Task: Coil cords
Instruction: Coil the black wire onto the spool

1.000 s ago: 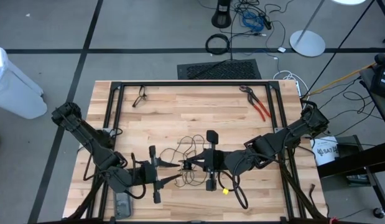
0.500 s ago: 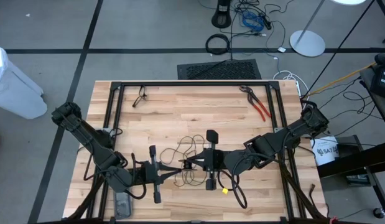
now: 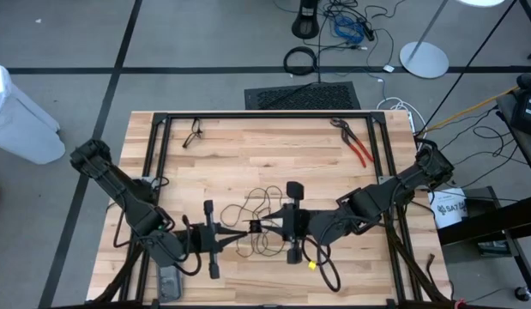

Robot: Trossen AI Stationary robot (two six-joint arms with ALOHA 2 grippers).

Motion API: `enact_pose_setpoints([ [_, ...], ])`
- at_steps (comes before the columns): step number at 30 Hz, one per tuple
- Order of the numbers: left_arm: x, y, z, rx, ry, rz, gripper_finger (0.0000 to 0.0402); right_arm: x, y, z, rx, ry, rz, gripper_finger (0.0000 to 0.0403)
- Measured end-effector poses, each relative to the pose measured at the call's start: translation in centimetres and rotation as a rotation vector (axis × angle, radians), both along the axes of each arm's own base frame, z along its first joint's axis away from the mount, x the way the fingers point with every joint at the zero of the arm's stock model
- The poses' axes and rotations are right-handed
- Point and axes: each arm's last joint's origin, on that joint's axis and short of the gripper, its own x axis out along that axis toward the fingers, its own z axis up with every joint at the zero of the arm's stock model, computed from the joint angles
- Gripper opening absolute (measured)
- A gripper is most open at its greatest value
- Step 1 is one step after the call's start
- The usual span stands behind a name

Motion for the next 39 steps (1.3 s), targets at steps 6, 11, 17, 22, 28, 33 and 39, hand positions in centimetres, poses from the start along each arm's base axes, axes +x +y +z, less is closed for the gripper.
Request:
enact_pose_setpoints([
  [6,-1.3,-0.2,0.6,-0.005,0.009,-0.043,0.0002,-0.4,-0.1,-0.7,-0.039,0.077,0.002,0.0097],
  [11,-2.4,0.2,1.0,-0.080,0.040,-0.086,0.0002,-0.3,-0.2,-0.6,-0.032,0.061,0.001,0.0100],
  [17,-2.9,0.5,1.1,-0.092,0.062,-0.100,0.0002,0.6,0.1,-1.1,-0.053,0.051,0.008,0.0100],
  [22,-2.9,0.5,1.1,-0.090,0.065,-0.100,0.0002,1.4,0.3,-1.2,-0.084,0.013,0.028,0.0100],
  [28,-2.9,0.5,1.1,-0.087,0.067,-0.099,0.0002,1.5,0.4,-1.1,-0.063,-0.004,0.059,0.0100],
  [33,-2.9,0.6,1.0,-0.078,0.076,-0.098,0.0002,1.6,0.5,-1.1,-0.041,0.001,0.097,0.0100],
  [39,-2.9,0.6,1.0,-0.078,0.076,-0.098,0.0001,1.7,0.5,-0.8,-0.030,-0.025,0.097,0.0100],
])
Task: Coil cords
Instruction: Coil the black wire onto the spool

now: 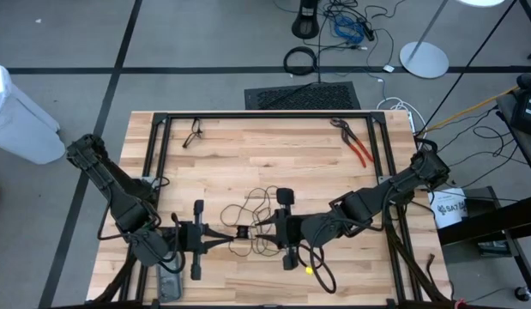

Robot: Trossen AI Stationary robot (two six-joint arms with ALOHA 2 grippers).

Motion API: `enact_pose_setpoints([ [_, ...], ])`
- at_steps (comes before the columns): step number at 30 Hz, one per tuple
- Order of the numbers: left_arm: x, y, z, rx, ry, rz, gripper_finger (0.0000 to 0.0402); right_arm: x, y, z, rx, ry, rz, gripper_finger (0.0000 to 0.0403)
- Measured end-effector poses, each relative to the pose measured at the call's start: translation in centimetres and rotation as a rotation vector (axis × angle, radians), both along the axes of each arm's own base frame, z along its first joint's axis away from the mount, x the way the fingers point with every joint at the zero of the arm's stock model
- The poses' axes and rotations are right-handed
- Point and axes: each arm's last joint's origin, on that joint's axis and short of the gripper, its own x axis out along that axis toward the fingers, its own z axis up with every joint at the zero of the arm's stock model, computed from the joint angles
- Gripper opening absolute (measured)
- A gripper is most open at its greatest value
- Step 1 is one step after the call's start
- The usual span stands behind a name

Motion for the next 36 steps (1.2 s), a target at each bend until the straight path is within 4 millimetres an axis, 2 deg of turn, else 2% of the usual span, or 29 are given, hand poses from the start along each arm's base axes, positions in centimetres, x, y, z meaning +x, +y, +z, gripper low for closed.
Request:
enact_pose_setpoints([
  [14,0.0,0.0,0.0,-0.001,0.002,0.000,0.0001,1.4,-0.5,-0.8,-0.027,-0.010,-0.010,0.0100],
  [30,-0.1,0.0,-0.4,0.023,0.038,-0.031,0.0001,1.2,0.0,-0.8,-0.041,-0.005,0.027,0.0100],
  [36,-0.2,0.0,-0.5,0.032,0.049,-0.032,0.0001,0.2,0.7,0.0,-0.032,-0.026,0.050,0.0100],
])
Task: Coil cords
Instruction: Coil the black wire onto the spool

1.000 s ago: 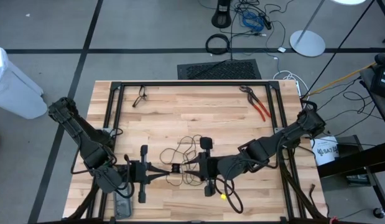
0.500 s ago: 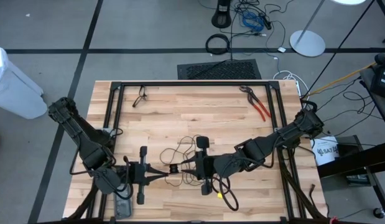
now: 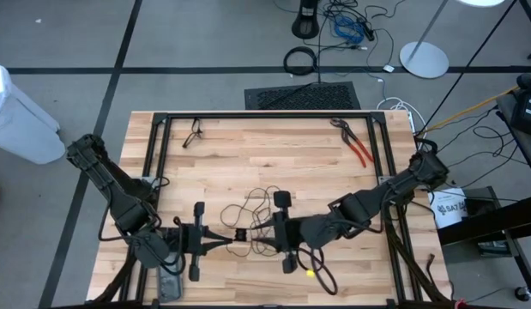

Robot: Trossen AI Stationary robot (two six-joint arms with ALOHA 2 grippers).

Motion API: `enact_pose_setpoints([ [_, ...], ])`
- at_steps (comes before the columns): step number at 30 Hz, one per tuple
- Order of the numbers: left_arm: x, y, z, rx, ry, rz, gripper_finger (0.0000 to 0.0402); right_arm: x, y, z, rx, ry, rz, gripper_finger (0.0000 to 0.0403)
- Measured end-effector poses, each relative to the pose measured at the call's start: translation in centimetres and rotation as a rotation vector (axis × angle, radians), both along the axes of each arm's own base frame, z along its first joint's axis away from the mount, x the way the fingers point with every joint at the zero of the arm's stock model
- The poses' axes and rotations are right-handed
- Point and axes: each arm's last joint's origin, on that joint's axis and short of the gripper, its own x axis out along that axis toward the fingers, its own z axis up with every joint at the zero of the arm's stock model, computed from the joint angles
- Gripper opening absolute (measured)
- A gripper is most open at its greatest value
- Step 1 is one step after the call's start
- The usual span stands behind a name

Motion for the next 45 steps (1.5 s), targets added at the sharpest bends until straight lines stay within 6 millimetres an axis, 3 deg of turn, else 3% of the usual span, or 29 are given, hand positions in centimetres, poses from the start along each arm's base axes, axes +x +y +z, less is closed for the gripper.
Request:
enact_pose_setpoints([
  [6,0.0,0.0,0.0,0.000,0.000,0.000,0.0001,-0.3,0.5,0.1,0.008,0.000,0.013,0.0114],
  [22,0.0,0.0,0.1,-0.005,-0.006,-0.001,0.0001,0.8,-0.7,-0.5,0.046,0.012,-0.052,0.0167],
  [26,0.0,0.0,0.1,-0.006,-0.005,-0.001,0.0001,1.5,-0.8,-1.4,0.015,0.035,-0.052,0.0167],
  [37,0.0,0.0,0.1,-0.005,-0.005,-0.001,0.0001,1.8,-1.2,-1.5,0.020,0.044,-0.020,0.0162],
  [45,0.0,0.0,0.1,-0.005,-0.005,-0.002,0.0001,1.8,-1.2,-1.5,0.024,0.047,-0.006,0.0107],
])
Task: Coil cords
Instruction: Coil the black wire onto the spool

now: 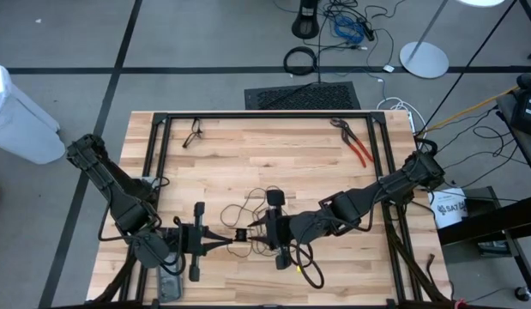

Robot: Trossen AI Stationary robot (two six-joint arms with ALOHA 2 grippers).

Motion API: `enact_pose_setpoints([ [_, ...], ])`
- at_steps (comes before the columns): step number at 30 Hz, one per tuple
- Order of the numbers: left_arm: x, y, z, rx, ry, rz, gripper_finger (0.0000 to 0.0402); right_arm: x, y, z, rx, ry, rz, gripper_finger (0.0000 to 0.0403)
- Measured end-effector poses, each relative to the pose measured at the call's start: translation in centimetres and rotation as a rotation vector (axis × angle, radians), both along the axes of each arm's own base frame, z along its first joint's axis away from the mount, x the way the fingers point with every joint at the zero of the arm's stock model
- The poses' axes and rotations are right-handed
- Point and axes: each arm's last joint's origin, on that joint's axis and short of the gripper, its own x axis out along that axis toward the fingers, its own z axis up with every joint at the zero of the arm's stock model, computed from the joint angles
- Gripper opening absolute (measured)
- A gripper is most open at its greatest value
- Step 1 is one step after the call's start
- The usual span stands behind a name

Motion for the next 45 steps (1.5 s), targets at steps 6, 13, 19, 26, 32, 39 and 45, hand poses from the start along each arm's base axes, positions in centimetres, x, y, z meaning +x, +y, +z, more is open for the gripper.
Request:
enact_pose_setpoints([
  [6,0.0,0.0,0.0,-0.003,-0.004,0.000,0.0001,0.2,-0.4,0.0,-0.005,0.000,-0.011,0.0035],
  [13,0.1,-0.1,0.3,-0.023,-0.023,0.000,0.0015,0.3,-0.6,0.0,-0.011,-0.004,-0.021,0.0004],
  [19,0.1,-0.1,0.4,-0.034,-0.034,0.000,0.0072,0.3,-0.6,0.0,-0.029,0.000,-0.014,0.0001],
  [26,0.2,-0.2,0.7,-0.055,-0.060,0.008,0.0123,-0.2,-0.8,0.5,0.025,-0.009,-0.029,0.0001],
  [32,-0.3,-0.3,0.9,-0.037,-0.077,0.034,0.0135,-1.9,-0.6,2.0,0.064,-0.022,-0.055,0.0000],
  [39,-1.1,-1.1,2.1,0.000,-0.166,0.027,0.0135,-5.2,0.7,3.8,0.018,-0.084,-0.212,0.0000],
  [45,-1.0,-1.6,2.3,0.008,-0.197,0.013,0.0135,-7.2,2.4,5.1,-0.062,-0.192,-0.345,0.0000],
])
